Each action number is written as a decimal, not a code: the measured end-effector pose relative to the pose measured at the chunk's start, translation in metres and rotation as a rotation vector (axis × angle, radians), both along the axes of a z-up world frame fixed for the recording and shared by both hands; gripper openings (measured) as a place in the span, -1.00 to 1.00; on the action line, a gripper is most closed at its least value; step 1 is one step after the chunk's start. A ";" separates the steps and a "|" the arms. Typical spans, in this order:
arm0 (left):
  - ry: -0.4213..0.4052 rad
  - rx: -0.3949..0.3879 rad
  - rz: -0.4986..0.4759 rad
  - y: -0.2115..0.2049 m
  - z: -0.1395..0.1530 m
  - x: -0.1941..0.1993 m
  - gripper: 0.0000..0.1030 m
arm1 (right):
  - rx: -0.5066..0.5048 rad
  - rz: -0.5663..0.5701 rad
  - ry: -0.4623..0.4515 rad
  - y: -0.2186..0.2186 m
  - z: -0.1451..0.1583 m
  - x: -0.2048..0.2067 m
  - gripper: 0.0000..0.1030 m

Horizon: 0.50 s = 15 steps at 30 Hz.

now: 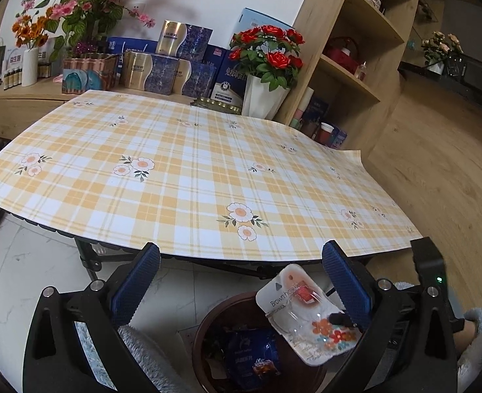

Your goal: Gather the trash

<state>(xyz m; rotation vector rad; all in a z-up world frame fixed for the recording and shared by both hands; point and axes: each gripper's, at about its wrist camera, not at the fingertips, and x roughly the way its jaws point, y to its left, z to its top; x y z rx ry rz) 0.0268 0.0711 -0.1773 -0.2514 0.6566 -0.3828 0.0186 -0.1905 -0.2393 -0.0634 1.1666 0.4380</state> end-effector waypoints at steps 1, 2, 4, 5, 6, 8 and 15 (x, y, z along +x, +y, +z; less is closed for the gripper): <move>0.003 0.002 -0.001 0.000 -0.001 0.000 0.88 | 0.001 -0.009 0.008 -0.001 -0.003 0.002 -0.89; 0.006 0.003 -0.001 0.000 -0.001 0.001 0.88 | 0.002 -0.014 0.014 -0.001 -0.004 0.002 -0.89; 0.009 0.002 0.001 0.001 -0.001 0.001 0.88 | -0.004 -0.018 0.013 0.000 -0.005 0.003 -0.89; 0.011 0.002 0.003 0.001 -0.002 0.001 0.88 | -0.007 -0.016 0.013 0.000 -0.005 0.002 -0.89; 0.013 0.002 0.005 0.001 -0.002 0.002 0.88 | -0.011 -0.014 0.011 0.001 -0.006 0.001 -0.89; 0.016 -0.001 0.007 0.002 -0.002 0.002 0.88 | -0.015 -0.014 0.006 0.002 -0.006 0.001 -0.89; 0.014 -0.003 0.009 0.003 -0.002 0.001 0.88 | -0.035 -0.031 0.005 0.003 -0.007 0.003 -0.86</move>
